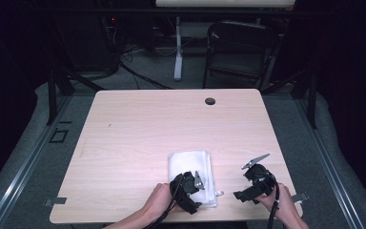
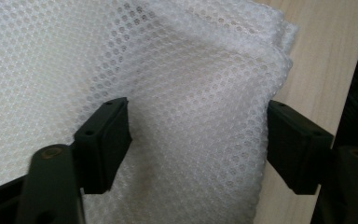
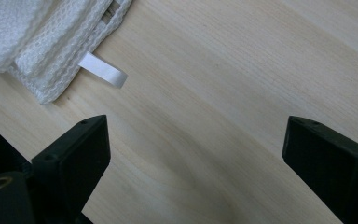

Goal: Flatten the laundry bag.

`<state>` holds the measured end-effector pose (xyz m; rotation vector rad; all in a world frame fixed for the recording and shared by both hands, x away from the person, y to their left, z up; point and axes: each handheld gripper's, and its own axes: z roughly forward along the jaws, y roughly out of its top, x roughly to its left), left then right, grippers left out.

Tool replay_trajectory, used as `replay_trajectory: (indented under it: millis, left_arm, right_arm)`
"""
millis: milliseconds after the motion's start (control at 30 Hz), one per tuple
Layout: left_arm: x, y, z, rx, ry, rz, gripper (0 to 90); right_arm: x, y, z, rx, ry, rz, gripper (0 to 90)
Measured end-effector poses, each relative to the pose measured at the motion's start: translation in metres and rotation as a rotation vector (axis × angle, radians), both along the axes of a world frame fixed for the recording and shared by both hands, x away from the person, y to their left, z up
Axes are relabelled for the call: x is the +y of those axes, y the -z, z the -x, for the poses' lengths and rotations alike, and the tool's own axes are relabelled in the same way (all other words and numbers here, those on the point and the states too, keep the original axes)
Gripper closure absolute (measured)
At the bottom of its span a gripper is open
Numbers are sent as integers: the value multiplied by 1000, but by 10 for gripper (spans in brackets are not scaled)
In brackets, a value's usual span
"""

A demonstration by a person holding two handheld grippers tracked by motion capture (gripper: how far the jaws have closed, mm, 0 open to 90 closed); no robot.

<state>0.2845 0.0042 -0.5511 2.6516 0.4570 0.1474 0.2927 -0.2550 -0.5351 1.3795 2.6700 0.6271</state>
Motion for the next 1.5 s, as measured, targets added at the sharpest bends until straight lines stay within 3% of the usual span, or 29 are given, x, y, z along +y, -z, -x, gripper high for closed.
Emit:
replay_trajectory:
  millis: [67,133,233,333,367,600,633,700,733,800,933,1167,1300,1500]
  left_arm:
    - [2,0,-2,8,4,10,316]
    - [4,0,-5,18,9,19,327]
    - [5,0,-5,11,12,17,367]
    - [6,0,-6,12,25,24,452]
    - [6,0,-6,5,27,24,461]
    - [6,0,-5,1,42,29,626]
    - [7,0,-5,6,44,39,648]
    - [7,0,-5,1,44,39,667]
    - [8,0,-6,-3,41,43,686]
    - [9,0,-6,-3,38,46,697]
    - [10,1,-8,1,33,57,738]
    - [11,1,-9,2,31,59,765]
    - [11,1,-9,1,31,61,771]
    - [12,1,-9,-6,32,63,781]
  right_arm:
    - [2,2,2,-19,7,-11,104]
    - [1,-1,0,-2,-29,33,117]
    - [3,-1,1,3,-41,35,125]
    - [7,1,2,-8,-38,4,137]
    - [7,-1,2,-1,-56,24,141]
    - [13,0,4,-14,-73,17,215]
    - [16,-1,4,-5,-93,14,273]
    - [18,-1,4,-9,-101,13,297]
    - [22,-2,6,-11,-117,9,375]
    - [23,-2,6,-12,-115,-7,404]
    - [33,-1,8,-14,-148,-4,586]
    - [55,-4,12,-58,-217,-8,848]
    - [69,1,10,-37,-254,13,883]
    - [83,6,7,-47,-273,11,885]
